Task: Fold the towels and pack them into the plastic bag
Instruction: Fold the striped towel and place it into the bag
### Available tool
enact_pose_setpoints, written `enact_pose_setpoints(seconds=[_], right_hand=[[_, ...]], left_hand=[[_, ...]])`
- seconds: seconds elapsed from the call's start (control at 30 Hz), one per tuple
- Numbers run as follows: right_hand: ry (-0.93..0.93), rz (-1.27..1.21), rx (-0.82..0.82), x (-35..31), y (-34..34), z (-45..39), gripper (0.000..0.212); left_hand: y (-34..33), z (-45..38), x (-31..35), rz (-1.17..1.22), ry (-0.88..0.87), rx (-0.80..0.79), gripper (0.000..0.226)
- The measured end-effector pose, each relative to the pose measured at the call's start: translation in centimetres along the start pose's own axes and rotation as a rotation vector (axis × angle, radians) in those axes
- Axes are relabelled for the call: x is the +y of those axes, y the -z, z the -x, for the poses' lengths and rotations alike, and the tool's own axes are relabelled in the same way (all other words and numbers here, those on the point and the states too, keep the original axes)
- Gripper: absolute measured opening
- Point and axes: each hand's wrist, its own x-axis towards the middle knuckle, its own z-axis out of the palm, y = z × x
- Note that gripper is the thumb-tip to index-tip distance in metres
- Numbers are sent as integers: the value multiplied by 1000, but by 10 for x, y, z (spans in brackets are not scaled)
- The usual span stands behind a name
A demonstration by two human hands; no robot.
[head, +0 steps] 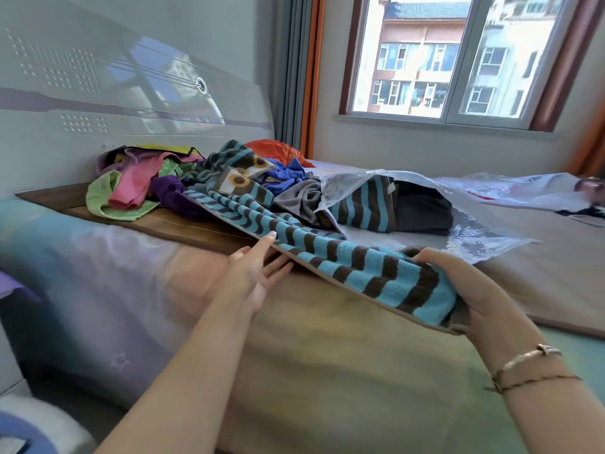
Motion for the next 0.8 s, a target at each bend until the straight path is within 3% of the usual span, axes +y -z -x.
enact_pose_setpoints(seconds=[0.13, 0.37, 0.5, 0.57, 0.63, 0.7, 0.8], right_hand=[[-45, -12, 49, 3, 29, 16, 16], [199, -235, 64, 2, 39, 16, 34], [303, -383, -14, -1, 18, 13, 27], [327, -489, -95, -3, 3, 11, 25], [343, -527, -200, -5, -13, 7, 39], [343, -441, -232, -3, -27, -1, 36], [318, -134, -136, 9, -44, -18, 31]], left_hand=[[-3, -8, -10, -150, -43, 63, 57], [-15, 9, -19, -476, -191, 91, 40], [-38, 57, -35, -768, -315, -210, 34], [-45, 77, -52, -894, -283, -452, 35], [-49, 90, -68, -1019, -201, -660, 30], [-49, 94, -77, -1104, -147, -712, 24], [-41, 85, -68, -1175, -113, -579, 14]])
